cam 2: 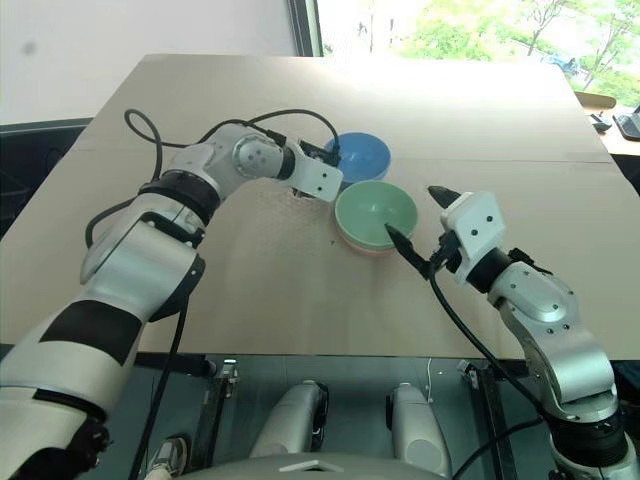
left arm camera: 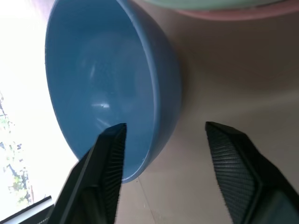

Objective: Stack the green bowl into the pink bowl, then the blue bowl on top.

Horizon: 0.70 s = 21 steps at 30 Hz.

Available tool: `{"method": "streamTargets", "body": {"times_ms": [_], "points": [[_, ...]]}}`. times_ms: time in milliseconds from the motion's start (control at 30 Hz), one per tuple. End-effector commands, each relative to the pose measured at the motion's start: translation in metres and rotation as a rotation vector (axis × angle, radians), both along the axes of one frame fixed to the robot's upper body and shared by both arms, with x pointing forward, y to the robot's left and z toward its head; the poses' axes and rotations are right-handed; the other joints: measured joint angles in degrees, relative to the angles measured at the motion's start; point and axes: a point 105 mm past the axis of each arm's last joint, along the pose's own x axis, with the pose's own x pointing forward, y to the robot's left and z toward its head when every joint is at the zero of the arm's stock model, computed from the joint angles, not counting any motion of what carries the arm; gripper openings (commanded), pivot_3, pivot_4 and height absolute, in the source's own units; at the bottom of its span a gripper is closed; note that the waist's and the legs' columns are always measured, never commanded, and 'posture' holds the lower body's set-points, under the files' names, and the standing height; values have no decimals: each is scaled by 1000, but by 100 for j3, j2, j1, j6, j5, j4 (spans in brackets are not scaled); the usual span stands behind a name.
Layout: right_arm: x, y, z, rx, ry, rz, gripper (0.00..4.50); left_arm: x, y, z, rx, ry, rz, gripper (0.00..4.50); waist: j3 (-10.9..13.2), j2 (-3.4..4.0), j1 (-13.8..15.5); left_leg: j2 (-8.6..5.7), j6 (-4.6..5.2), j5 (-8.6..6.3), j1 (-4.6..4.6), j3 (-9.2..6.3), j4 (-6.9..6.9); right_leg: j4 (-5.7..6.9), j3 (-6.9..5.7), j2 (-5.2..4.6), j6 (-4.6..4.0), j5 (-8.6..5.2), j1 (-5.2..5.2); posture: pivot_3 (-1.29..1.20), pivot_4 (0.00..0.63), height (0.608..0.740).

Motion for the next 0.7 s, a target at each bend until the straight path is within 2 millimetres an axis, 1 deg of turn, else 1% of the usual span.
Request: {"method": "streamTargets", "body": {"times_ms": [33,67,133,233,333,400,533,600,700], "points": [[-3,2,12,6,-57,15,4500,-3,-6,12,-54,5,-32,1332,0,0,-4,0,0,0,0,0,0,0,0,0,0,0,0,0,150,740],[-4,1,12,4,-56,17,4500,-4,-5,12,-60,9,-33,1053,0,0,-6,0,0,0,0,0,0,0,0,0,0,0,0,0,150,740],[-4,-2,11,1,-53,18,4500,-6,-5,13,-89,35,-38,271,0,0,-22,0,0,0,0,-1,0,0,0,0,0,0,0,0,150,740],[-6,-7,10,0,-53,19,4500,-13,-3,12,-122,100,-59,271,0,0,-32,0,0,0,0,-2,1,1,-1,0,0,0,0,0,150,740],[-10,-11,8,0,-57,29,4500,-16,2,12,-123,109,-70,271,0,0,-56,0,0,0,-1,-3,1,1,-2,-1,0,0,0,0,150,740],[-17,-16,7,-2,-53,35,4500,-17,4,18,-138,97,-73,271,0,0,-60,0,0,0,-1,-5,1,2,-3,-1,0,0,0,0,150,740],[-33,-30,4,-22,-33,31,4500,-19,3,40,-206,83,-93,271,0,0,-53,-2,0,0,-6,-11,5,2,-8,-3,0,0,0,0,150,740],[-41,-41,1,-43,-14,6,4500,-20,4,52,-224,73,-95,271,-1,0,-55,-2,0,0,-6,-11,7,3,-8,-4,0,0,1,0,150,740],[-45,-47,0,-49,-9,-23,4500,-21,5,56,-217,56,-102,271,-1,0,-70,-3,0,0,-3,-13,10,6,-11,-4,0,0,4,0,150,740]]}}
